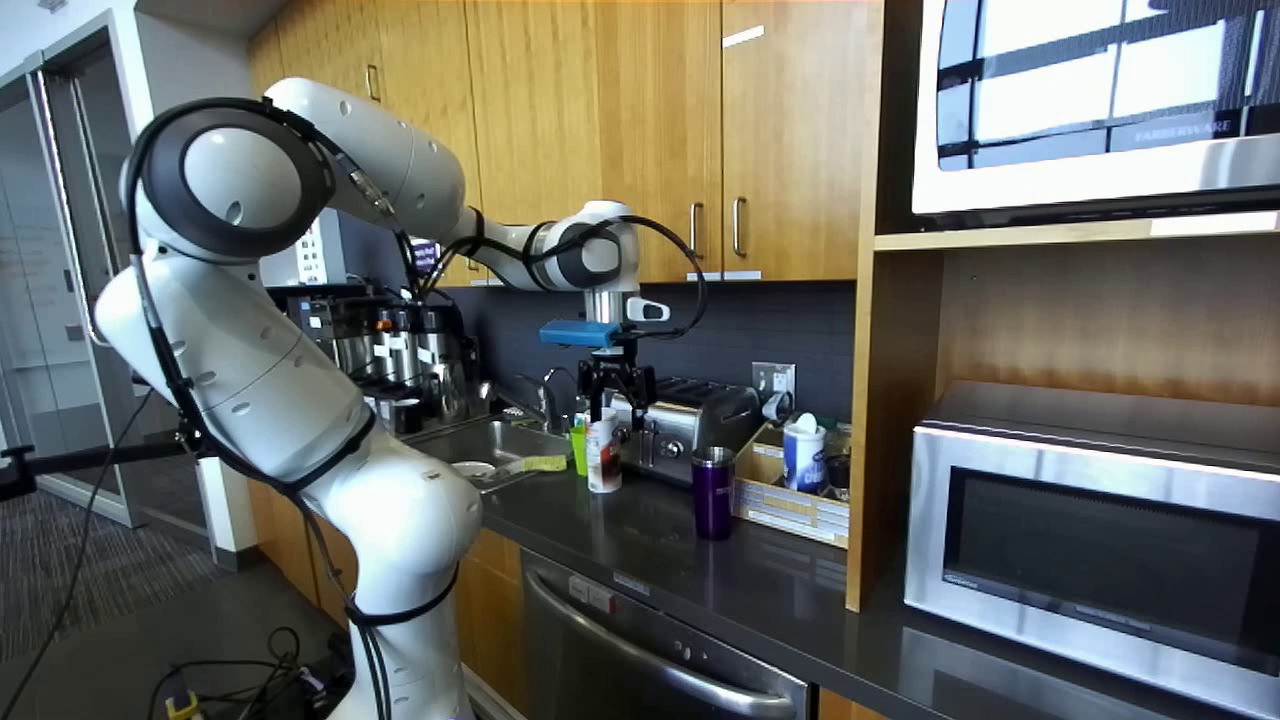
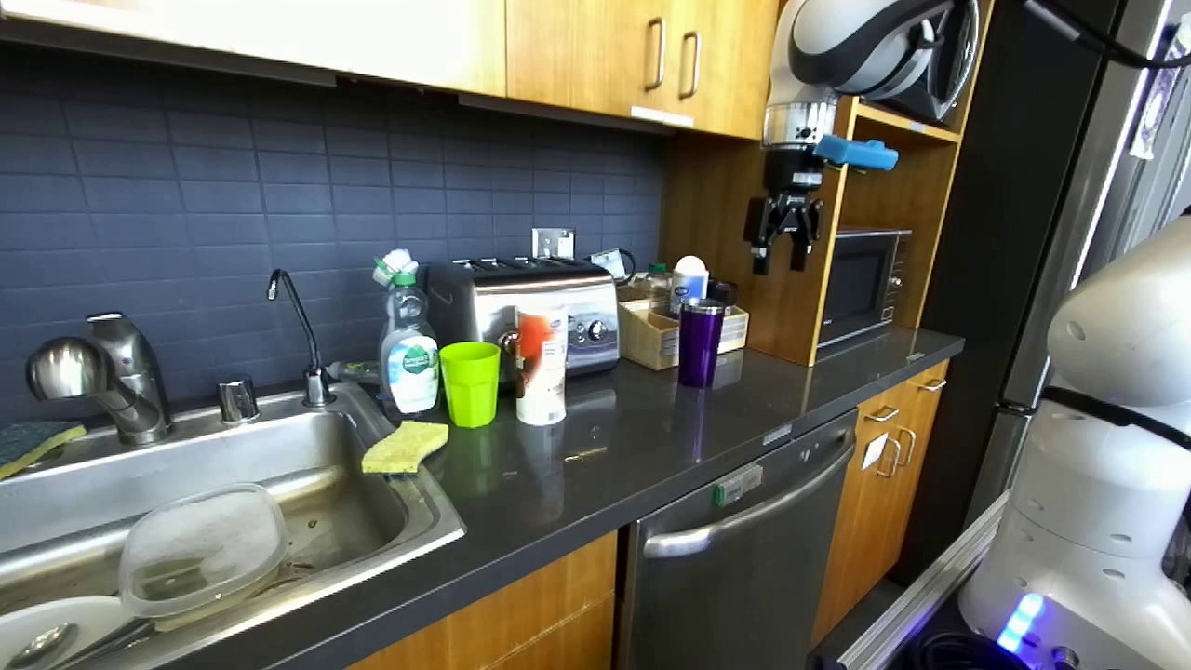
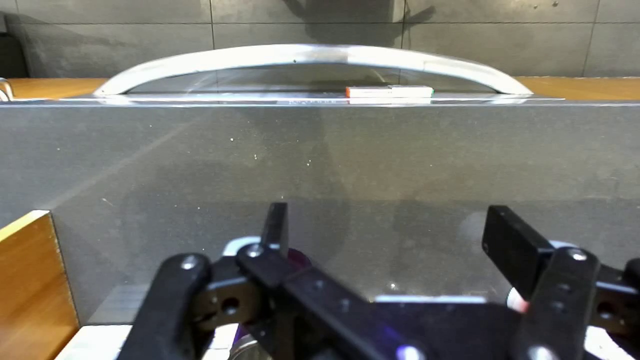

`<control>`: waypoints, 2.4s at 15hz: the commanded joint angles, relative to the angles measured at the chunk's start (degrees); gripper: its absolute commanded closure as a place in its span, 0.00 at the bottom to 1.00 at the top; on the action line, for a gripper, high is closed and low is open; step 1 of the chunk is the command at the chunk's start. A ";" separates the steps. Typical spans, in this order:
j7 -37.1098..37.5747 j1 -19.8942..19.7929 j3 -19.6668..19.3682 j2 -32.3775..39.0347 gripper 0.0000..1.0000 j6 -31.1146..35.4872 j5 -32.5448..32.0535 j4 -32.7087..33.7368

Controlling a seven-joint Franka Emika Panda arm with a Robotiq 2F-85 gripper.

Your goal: Remove the white bottle from the box

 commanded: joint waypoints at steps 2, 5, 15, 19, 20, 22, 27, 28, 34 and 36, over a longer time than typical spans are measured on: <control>0.02 -0.10 -0.05 0.14 0.00 0.10 -0.28 0.06; -0.20 -1.20 -0.52 0.41 0.00 1.34 -2.11 -0.01; -2.86 -3.26 -4.21 6.39 0.00 11.17 -4.05 1.90; -3.27 -3.41 -4.37 10.18 0.00 16.73 -4.18 3.38; -3.45 -3.45 -4.46 11.14 0.00 17.92 -4.20 4.00; -3.95 -3.53 -4.72 13.04 0.00 20.11 -4.21 5.43; -4.96 -4.14 -5.48 17.78 0.00 23.80 -4.42 9.74; -5.30 -4.28 -5.74 18.52 0.00 24.32 -4.30 10.41; -9.01 -4.61 -7.78 22.94 0.00 29.03 -2.42 13.58; -10.19 -4.48 -8.04 24.07 0.00 31.15 -2.06 14.02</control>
